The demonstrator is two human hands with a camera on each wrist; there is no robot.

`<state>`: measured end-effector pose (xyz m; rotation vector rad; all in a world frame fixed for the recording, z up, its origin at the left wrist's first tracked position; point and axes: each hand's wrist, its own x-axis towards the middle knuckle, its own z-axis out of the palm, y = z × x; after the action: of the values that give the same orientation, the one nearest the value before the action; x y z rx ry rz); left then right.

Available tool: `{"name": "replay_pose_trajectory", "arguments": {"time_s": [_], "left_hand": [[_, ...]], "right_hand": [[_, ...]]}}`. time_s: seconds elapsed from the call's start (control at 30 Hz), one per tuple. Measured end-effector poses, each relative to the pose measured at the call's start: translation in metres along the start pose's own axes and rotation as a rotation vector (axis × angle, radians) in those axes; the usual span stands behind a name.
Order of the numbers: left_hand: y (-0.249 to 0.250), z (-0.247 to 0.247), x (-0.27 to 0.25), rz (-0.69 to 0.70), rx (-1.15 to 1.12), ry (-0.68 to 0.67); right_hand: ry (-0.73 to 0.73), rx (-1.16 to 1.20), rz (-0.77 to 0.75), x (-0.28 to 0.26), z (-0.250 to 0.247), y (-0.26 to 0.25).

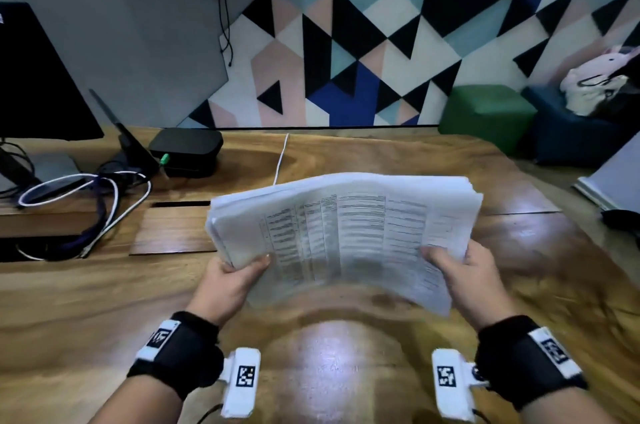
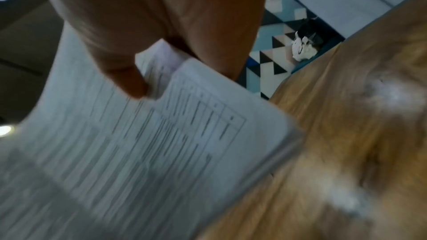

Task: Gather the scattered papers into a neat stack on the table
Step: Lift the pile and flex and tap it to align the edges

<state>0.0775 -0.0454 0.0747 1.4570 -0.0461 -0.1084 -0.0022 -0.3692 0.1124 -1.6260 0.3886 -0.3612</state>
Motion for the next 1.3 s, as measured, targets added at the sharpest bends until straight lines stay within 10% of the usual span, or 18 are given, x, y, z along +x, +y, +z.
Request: {"name": "replay_pose_trajectory", "arguments": {"time_s": [0.33,0.83,1.3], "left_hand": [[-0.064,0.018,-0.019,0.018,0.056,0.46],[-0.042,0.012,-0.002,0.126,-0.183,0.298],[-0.035,0.026,0.017,0.16,-0.086,0.557]], "right_hand": [[0.301,0.004,-0.033,-0.015,0.03,0.089],[0.221,0.143,-0.126,-0.004,0.038,0.069],[0.38,0.117,-0.115,0.007,0.044,0.059]]}}
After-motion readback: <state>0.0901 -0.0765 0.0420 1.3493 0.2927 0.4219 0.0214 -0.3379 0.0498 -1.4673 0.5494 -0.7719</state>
